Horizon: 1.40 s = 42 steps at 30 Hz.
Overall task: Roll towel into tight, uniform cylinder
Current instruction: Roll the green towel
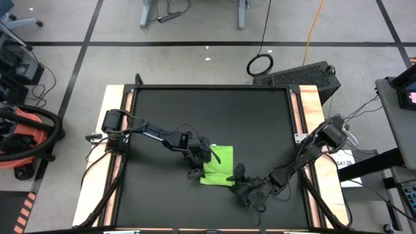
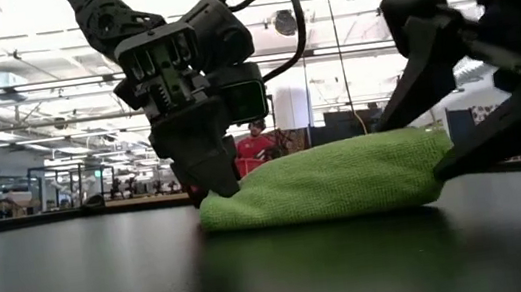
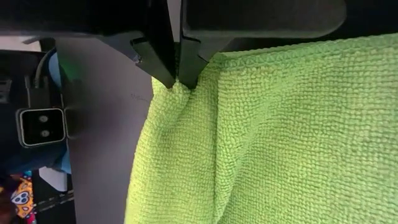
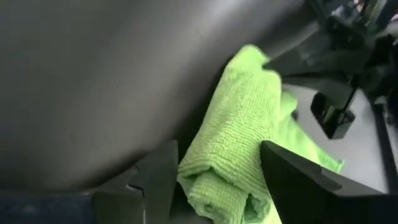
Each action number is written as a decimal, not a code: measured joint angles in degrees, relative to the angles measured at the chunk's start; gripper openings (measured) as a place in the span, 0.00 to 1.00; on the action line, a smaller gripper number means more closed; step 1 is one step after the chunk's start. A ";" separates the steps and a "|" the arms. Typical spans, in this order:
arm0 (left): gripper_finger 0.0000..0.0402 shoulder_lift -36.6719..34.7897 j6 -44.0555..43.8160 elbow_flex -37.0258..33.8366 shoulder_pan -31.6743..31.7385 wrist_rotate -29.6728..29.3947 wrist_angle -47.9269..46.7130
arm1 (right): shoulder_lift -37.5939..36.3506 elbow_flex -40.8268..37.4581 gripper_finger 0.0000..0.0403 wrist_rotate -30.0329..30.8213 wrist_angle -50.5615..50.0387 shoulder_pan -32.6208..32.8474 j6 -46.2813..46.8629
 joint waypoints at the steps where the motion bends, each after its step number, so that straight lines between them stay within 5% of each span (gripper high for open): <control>1: 0.03 0.00 -0.03 0.00 0.00 0.39 -0.05 | 0.81 0.38 0.54 0.47 -0.17 -0.11 0.57; 8: 0.03 0.04 -0.24 0.00 0.00 1.39 -0.38 | 2.33 0.46 0.47 3.28 -1.64 -0.28 8.27; 16: 0.03 0.07 -0.24 0.00 0.00 2.04 -0.28 | 2.44 0.46 0.06 -6.34 -1.53 -3.71 16.07; 18: 0.05 -0.14 0.05 0.00 -0.05 1.74 -0.35 | 2.16 0.46 0.03 -10.29 -1.24 -5.00 17.90; 28: 0.42 -5.49 6.48 0.00 -2.13 -3.95 0.04 | -2.15 -0.81 0.01 -28.28 -1.35 -10.62 24.39; 36: 0.55 -11.72 16.17 0.10 -9.34 -20.52 -4.46 | -5.64 -3.54 0.02 -33.97 -0.97 -13.64 29.54; 42: 0.55 -10.48 24.89 0.11 -19.54 -43.11 -4.72 | -5.74 -6.11 0.03 -39.10 2.76 -16.93 34.83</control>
